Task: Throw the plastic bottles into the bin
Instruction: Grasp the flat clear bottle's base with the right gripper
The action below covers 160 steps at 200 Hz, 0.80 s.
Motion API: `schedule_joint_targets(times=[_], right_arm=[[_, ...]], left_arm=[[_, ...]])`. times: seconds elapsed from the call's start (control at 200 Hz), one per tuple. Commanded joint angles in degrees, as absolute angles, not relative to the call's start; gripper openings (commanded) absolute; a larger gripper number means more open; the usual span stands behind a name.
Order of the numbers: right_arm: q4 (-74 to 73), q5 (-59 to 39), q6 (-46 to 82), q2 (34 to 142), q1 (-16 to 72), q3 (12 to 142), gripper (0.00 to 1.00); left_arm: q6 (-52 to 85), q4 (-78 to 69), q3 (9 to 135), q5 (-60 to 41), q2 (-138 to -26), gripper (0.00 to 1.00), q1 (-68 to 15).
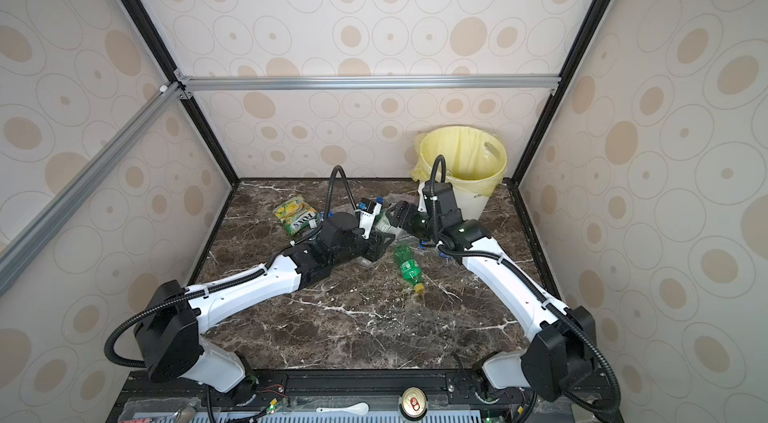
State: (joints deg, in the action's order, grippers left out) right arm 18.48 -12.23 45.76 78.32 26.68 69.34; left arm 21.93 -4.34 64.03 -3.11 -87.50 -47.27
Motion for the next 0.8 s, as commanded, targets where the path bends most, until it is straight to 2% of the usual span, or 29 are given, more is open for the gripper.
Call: schedule_joint_targets(times=[0.0,0.22,0.52,0.73,0.795], right_arm=[[17.3,-12.9,47.0,79.1,27.3,70.5,0.73],[15.4,-14.0,47.8,79.3,27.9,69.6,0.67],[14.7,-13.2,47.3,79.2,28.0,69.6,0.51],[18.8,-9.2,42.5,79.0,28.0,73.3,0.48],[20.7,-7.2,40.2,78.8,27.8,75.5,0.48]], left_arm=[[22.1,-7.0,66.7,-3.3,-86.8,0.47,-46.8],[22.3,-7.7,66.6,-3.9,-86.8,0.49,-46.8],[21.8,-7.0,67.4,-3.8,-86.7,0.58,-46.8],[18.7,-3.5,67.9,-0.7,-85.3,0.73,-46.8],[17.3,-2.4,67.9,0.5,-84.3,0.81,-46.8]])
